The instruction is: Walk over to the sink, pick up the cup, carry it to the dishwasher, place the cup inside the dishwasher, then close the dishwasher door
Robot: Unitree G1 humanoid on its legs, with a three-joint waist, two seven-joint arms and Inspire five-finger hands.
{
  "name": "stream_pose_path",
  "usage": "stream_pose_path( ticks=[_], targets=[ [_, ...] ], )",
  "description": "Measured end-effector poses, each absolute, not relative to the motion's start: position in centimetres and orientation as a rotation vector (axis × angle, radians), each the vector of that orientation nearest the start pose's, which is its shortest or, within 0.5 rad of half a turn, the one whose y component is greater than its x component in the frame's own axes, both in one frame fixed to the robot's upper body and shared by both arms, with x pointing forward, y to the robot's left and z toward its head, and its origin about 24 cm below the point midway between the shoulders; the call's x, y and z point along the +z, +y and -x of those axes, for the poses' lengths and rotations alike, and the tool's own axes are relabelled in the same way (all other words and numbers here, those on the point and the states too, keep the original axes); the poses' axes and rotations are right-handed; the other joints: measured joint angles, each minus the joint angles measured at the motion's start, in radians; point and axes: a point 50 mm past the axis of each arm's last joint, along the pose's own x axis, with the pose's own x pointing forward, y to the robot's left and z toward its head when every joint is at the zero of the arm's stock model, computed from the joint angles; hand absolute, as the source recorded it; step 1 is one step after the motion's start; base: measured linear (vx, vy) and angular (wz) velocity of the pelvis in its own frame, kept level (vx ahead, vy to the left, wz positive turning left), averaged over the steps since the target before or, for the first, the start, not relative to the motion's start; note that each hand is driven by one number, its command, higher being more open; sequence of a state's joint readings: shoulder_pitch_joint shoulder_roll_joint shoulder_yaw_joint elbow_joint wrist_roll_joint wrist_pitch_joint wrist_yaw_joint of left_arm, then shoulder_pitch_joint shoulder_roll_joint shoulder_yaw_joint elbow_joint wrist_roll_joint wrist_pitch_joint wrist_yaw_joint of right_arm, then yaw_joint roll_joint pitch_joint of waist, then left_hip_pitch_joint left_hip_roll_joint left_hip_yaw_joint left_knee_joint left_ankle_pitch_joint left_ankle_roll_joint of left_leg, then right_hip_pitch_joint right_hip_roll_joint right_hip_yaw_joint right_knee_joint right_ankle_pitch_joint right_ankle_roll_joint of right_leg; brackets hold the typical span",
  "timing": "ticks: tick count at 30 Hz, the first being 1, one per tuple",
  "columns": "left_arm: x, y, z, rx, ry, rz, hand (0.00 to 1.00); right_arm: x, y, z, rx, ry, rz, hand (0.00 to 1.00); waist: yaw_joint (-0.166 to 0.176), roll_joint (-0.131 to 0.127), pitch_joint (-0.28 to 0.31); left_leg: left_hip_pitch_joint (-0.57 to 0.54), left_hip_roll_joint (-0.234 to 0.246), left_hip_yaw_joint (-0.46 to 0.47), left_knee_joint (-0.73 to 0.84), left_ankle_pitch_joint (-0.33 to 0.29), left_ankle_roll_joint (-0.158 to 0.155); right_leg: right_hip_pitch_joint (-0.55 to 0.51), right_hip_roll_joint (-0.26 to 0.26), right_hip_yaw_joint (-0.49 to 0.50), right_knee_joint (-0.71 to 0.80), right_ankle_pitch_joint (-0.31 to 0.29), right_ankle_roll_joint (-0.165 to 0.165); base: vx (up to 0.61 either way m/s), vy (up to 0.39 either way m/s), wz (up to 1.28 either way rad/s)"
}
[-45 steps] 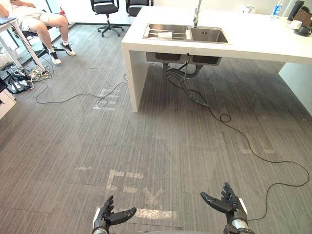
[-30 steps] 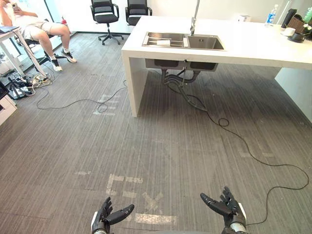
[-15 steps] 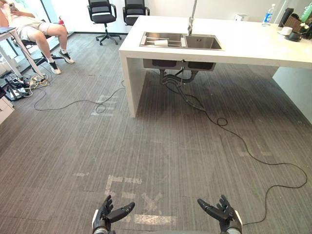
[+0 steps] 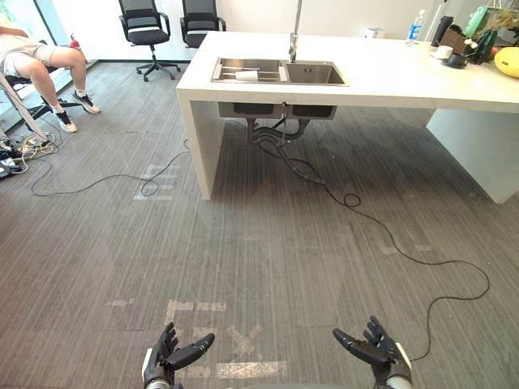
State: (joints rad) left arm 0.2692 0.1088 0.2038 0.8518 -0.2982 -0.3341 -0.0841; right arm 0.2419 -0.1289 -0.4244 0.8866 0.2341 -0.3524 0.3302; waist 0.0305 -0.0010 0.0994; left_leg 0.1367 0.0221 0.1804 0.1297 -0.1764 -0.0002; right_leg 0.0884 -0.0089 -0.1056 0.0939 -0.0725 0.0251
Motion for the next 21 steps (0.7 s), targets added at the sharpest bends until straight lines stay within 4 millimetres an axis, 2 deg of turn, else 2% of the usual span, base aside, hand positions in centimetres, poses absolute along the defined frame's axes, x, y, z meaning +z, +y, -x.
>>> stream_pose_path(
  ticks=[2, 5, 7, 8, 9, 10, 13, 16, 17, 18, 19, 20, 21],
  targets=[
    [-13.0, 23.9, -7.8, 0.420, 0.694, 0.198, 1.00, -12.0, -27.1, -7.8, -0.362, 0.611, -0.229, 1.00, 0.005, -0.002, 0.005, -0.009, 0.004, 0.008, 0.036, -0.024, 0.004, -0.021, -0.003, 0.007, 0.057, -0.034, 0.003, 0.06, 0.015, -0.09],
    [-12.5, 23.9, -8.4, 0.410, 0.655, 0.199, 1.00, -11.1, -27.2, -8.9, -0.327, 0.552, -0.222, 1.00, 0.009, -0.006, 0.027, -0.053, 0.012, 0.038, 0.158, -0.097, 0.013, -0.096, -0.023, 0.008, 0.233, -0.128, 0.017, 0.04, 0.034, -0.10],
    [-12.1, 23.7, -9.2, 0.393, 0.622, 0.202, 1.00, -10.6, -27.0, -9.7, -0.295, 0.517, -0.221, 1.00, 0.026, -0.013, 0.044, -0.066, 0.007, 0.064, 0.237, -0.154, 0.025, -0.200, -0.068, -0.025, 0.484, -0.187, 0.033, 0.03, 0.050, -0.22],
    [-12.1, 23.6, -9.3, 0.387, 0.618, 0.202, 1.00, -10.5, -26.9, -10.0, -0.289, 0.509, -0.223, 1.00, 0.028, -0.016, 0.047, -0.064, 0.004, 0.065, 0.249, -0.164, 0.027, -0.234, -0.084, -0.039, 0.563, -0.187, 0.033, 0.05, 0.034, -0.08],
    [-11.9, 23.6, -9.6, 0.378, 0.610, 0.204, 1.00, -10.5, -26.6, -10.1, -0.275, 0.504, -0.223, 1.00, 0.027, -0.031, 0.056, -0.051, -0.011, 0.061, 0.262, -0.183, 0.038, -0.291, -0.125, -0.061, 0.714, -0.175, 0.035, 0.10, 0.018, 0.08],
    [-11.8, 23.6, -9.7, 0.375, 0.609, 0.209, 1.00, -10.6, -26.4, -10.0, -0.262, 0.515, -0.225, 1.00, 0.024, -0.032, 0.068, -0.025, -0.018, 0.053, 0.275, -0.203, 0.043, -0.337, -0.154, -0.073, 0.824, -0.179, 0.036, 0.13, 0.007, 0.16],
    [-11.8, 23.4, -9.9, 0.363, 0.612, 0.216, 1.00, -10.8, -26.2, -9.4, -0.252, 0.541, -0.231, 1.00, 0.018, -0.033, 0.066, -0.004, -0.001, 0.021, 0.305, -0.242, 0.037, -0.359, -0.181, -0.119, 0.811, -0.217, 0.040, 0.19, -0.048, 0.29],
    [-11.8, 23.3, -10.2, 0.356, 0.612, 0.219, 1.00, -10.8, -26.1, -9.5, -0.241, 0.541, -0.237, 1.00, 0.009, -0.021, 0.074, 0.032, 0.055, -0.008, 0.304, -0.272, 0.002, -0.414, -0.175, -0.181, 0.645, -0.216, 0.038, 0.31, -0.164, 0.28],
    [-11.8, 23.5, -10.1, 0.357, 0.615, 0.212, 1.00, -10.9, -26.1, -9.4, -0.232, 0.541, -0.239, 1.00, 0.011, -0.023, 0.076, 0.058, 0.076, -0.014, 0.293, -0.282, -0.018, -0.420, -0.155, -0.172, 0.532, -0.172, 0.038, 0.36, -0.230, 0.23],
    [-11.8, 23.7, -10.0, 0.358, 0.619, 0.208, 1.00, -10.9, -26.1, -9.3, -0.226, 0.541, -0.241, 1.00, 0.007, -0.027, 0.076, 0.079, 0.088, -0.028, 0.291, -0.296, -0.042, -0.412, -0.148, -0.162, 0.482, -0.080, 0.026, 0.49, -0.307, 0.39],
    [-12.1, 23.4, -10.1, 0.353, 0.629, 0.217, 1.00, -11.0, -26.3, -8.9, -0.241, 0.546, -0.251, 1.00, 0.002, -0.028, 0.072, 0.119, 0.112, -0.053, 0.281, -0.307, -0.060, -0.390, -0.143, -0.183, 0.531, -0.067, -0.020, 0.36, -0.223, 0.37],
    [-12.1, 23.3, -10.2, 0.352, 0.630, 0.220, 1.00, -11.0, -26.3, -8.9, -0.244, 0.545, -0.255, 1.00, 0.003, -0.027, 0.071, 0.125, 0.115, -0.057, 0.279, -0.307, -0.060, -0.391, -0.143, -0.186, 0.546, -0.087, -0.025, 0.43, -0.273, 0.32],
    [-12.2, 22.9, -10.4, 0.346, 0.629, 0.233, 1.00, -10.9, -26.2, -9.1, -0.249, 0.533, -0.267, 1.00, 0.003, -0.024, 0.068, 0.135, 0.125, -0.067, 0.287, -0.305, -0.058, -0.402, -0.144, -0.194, 0.606, -0.157, -0.030, 0.39, -0.259, 0.15]
  ],
)
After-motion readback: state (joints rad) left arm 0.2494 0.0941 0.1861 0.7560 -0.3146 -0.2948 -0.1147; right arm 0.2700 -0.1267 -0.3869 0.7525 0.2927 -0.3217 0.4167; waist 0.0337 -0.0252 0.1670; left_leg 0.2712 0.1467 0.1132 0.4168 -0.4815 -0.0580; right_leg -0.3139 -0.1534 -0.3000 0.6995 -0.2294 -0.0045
